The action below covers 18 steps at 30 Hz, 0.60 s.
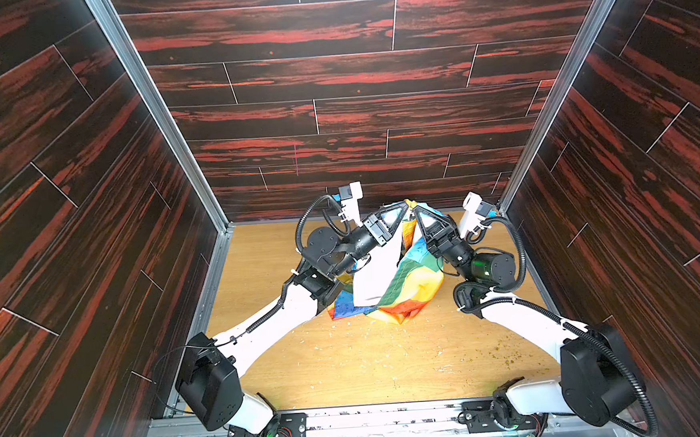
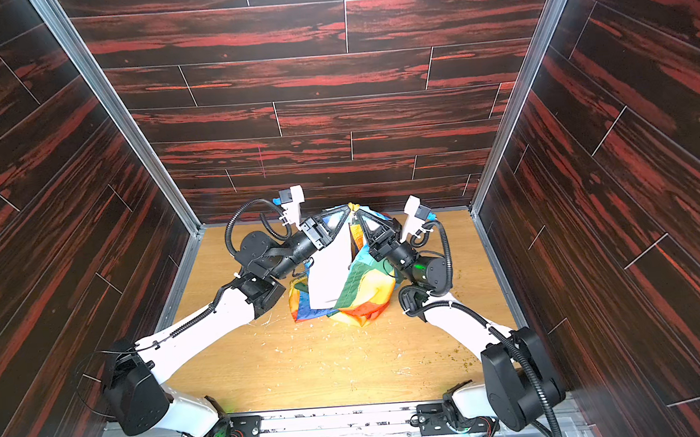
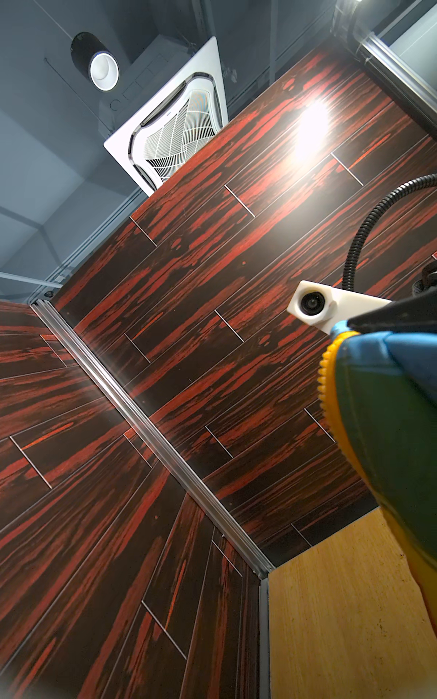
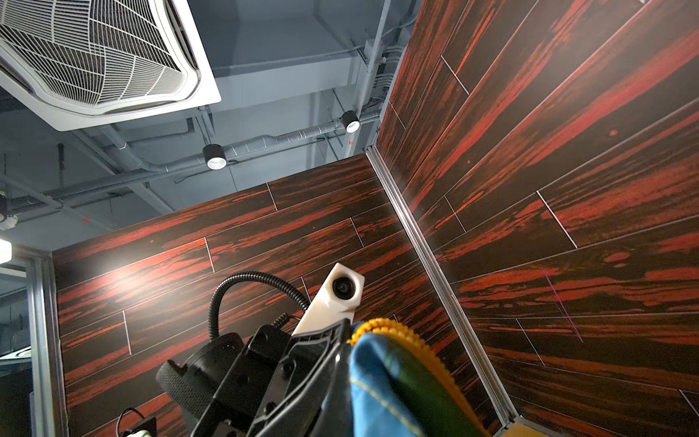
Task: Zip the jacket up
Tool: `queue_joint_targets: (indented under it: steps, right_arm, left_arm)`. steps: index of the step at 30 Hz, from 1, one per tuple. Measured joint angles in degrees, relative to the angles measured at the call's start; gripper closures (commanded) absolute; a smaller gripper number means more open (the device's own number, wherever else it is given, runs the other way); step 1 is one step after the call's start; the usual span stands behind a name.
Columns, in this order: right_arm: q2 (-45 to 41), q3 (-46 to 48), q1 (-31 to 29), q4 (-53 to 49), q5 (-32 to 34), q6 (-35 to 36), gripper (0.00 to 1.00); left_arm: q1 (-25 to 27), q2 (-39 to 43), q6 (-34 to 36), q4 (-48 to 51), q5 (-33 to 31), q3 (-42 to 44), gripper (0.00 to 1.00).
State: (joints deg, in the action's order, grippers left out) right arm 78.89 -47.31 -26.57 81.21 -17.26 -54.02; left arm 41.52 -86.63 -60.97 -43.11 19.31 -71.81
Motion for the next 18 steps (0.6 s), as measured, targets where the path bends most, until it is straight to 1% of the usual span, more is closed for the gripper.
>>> queue_joint_targets:
  steps: [18]
  right_arm:
    - [1.53,0.00,0.22,3.34,0.22,-1.36,1.00]
  left_arm:
    - [-0.11,-0.74,-3.61,-0.11,1.09,-0.96,1.00]
